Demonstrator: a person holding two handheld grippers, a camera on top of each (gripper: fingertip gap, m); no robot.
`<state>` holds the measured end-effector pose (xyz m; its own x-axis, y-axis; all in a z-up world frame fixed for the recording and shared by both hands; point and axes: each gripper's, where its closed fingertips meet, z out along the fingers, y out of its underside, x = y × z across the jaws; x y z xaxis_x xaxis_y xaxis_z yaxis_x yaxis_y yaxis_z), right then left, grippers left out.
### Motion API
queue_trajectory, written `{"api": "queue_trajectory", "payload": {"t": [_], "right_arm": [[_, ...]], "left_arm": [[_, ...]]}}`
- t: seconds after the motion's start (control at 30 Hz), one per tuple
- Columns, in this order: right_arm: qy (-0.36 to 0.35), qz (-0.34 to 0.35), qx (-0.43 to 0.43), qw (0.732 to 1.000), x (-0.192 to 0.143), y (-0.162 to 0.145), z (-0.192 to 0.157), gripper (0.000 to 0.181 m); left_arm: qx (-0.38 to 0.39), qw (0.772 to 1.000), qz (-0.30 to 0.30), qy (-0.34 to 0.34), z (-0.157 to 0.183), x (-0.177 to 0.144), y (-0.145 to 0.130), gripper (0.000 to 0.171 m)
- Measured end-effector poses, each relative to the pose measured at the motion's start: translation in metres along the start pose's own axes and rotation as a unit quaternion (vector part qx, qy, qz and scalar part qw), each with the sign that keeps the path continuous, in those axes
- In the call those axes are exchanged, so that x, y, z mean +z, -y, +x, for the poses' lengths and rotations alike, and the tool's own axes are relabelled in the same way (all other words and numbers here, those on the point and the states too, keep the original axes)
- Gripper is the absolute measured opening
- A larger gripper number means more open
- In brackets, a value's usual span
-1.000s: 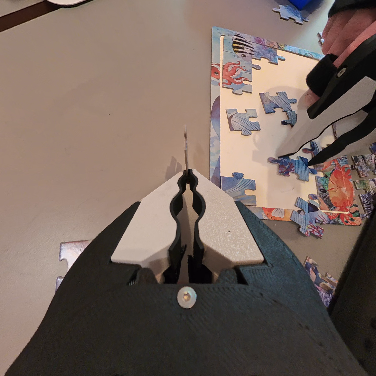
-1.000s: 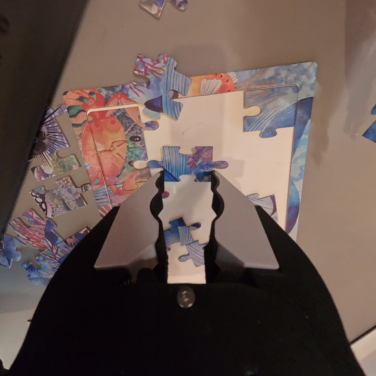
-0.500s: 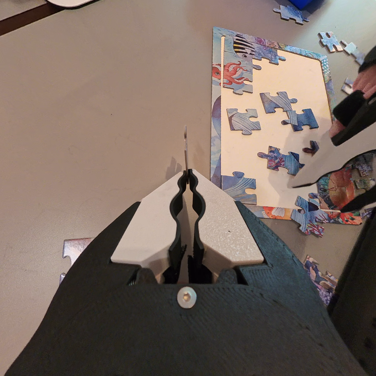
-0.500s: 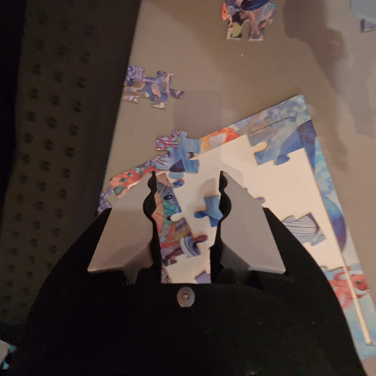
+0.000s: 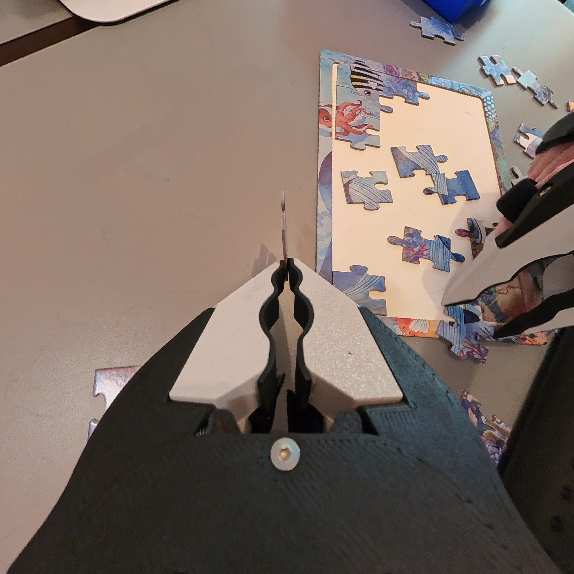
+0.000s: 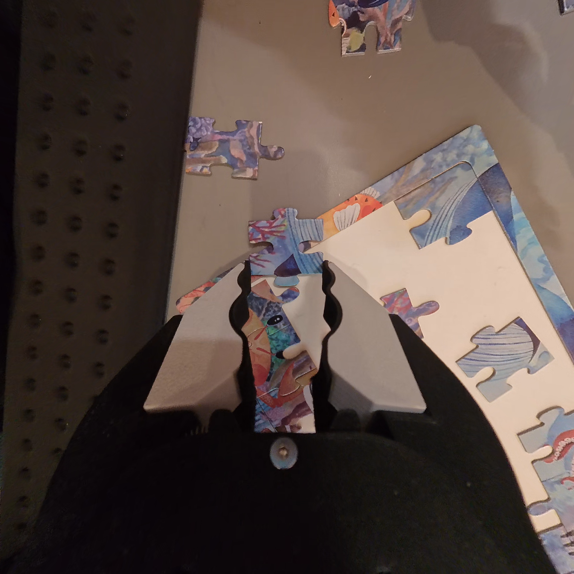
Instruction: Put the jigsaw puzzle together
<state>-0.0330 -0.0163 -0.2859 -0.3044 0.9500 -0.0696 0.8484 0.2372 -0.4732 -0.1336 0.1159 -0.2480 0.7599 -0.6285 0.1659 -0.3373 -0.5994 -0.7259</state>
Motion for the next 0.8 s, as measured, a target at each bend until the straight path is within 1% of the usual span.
{"api": "queue_trajectory", "payload": {"t": [0.1, 0.23, 0.3, 0.37, 0.47, 0.6, 0.7, 0.8], "right_arm": [[0.001, 0.005, -0.007, 1.000, -0.009, -0.001, 0.008, 0.045], [-0.028, 0.005, -0.059, 0.998, -0.036, -0.005, 0.042, 0.045], [-0.048, -0.034, -0.087, 0.994, -0.043, -0.015, 0.065, 0.045], [-0.038, -0.045, -0.124, 0.991, -0.043, -0.018, 0.078, 0.045], [-0.017, -0.070, -0.148, 0.986, -0.037, -0.023, 0.091, 0.044], [0.011, -0.083, -0.158, 0.984, -0.028, -0.026, 0.102, 0.044], [0.026, -0.090, -0.164, 0.982, -0.024, -0.027, 0.103, 0.044], [0.024, -0.091, -0.167, 0.981, -0.022, -0.026, 0.104, 0.045]], "left_arm": [[0.000, 1.000, 0.001, 0.001, -0.001, -0.001, 0.000, 0.000], [0.000, 1.000, 0.001, 0.002, -0.001, -0.001, 0.000, 0.000], [0.000, 1.000, 0.000, 0.002, -0.001, -0.001, 0.000, 0.000], [-0.001, 1.000, 0.001, 0.003, -0.002, -0.002, -0.001, 0.000], [-0.002, 1.000, 0.000, 0.005, -0.005, -0.002, -0.002, 0.000], [-0.002, 1.000, -0.004, 0.007, -0.006, -0.002, -0.004, 0.000], [-0.001, 1.000, -0.008, 0.007, -0.007, -0.001, -0.005, 0.000], [-0.002, 1.000, -0.010, 0.008, -0.008, -0.001, -0.006, 0.000]]}}
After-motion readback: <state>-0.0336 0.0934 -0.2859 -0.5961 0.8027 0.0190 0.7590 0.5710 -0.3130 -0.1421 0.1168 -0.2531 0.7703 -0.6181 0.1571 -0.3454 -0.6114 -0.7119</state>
